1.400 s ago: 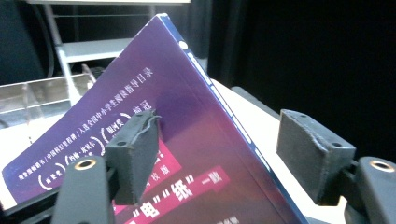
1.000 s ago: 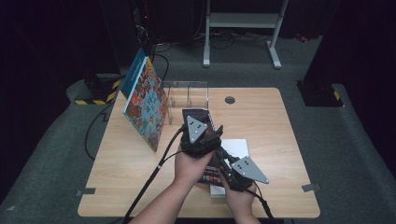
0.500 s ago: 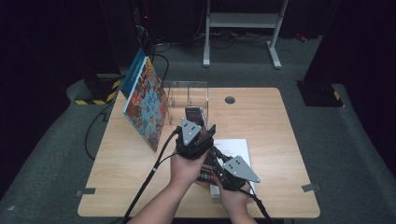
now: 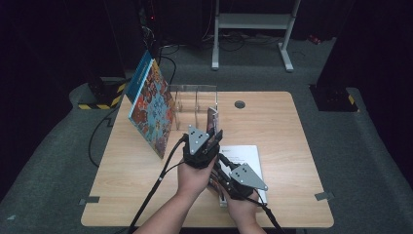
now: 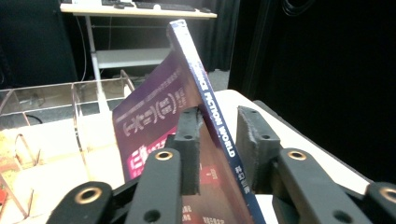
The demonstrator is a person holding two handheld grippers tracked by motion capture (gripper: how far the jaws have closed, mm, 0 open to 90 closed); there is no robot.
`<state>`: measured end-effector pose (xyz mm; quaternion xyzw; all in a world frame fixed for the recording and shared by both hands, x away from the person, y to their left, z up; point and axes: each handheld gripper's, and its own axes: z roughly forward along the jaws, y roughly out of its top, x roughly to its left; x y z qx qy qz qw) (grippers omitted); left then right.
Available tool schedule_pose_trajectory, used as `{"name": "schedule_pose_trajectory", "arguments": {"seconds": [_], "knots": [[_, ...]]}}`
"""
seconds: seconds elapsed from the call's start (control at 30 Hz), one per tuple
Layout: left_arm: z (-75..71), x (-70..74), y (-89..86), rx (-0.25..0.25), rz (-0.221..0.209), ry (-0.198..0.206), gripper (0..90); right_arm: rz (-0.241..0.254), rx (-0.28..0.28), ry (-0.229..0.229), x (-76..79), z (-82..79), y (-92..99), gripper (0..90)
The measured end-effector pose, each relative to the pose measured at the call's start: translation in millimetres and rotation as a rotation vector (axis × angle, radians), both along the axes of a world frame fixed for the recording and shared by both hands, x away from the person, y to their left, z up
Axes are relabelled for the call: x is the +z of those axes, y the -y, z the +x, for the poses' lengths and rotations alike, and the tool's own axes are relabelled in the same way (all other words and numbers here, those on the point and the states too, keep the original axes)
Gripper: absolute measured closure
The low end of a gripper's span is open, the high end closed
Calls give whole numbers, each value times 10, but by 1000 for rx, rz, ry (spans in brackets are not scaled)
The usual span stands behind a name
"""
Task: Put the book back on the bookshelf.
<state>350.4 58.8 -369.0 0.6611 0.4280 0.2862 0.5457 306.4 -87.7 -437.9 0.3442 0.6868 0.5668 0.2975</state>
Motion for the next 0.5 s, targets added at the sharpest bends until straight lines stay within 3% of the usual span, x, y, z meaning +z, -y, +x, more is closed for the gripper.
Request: {"name": "schedule_pose_trajectory", "arguments": {"seconds": [0.17, 0.27, 0.5], "knots": [[-34, 3, 7, -21, -3, 33, 840, 14, 40, -34, -32, 15, -40, 782], [-48, 9, -2, -22, 19, 55, 841, 8, 42, -33, -39, 6, -55, 786], [-88, -9, -131, -38, 1, 82, 842, 18, 37, -59, -93, 10, 56, 757]]}}
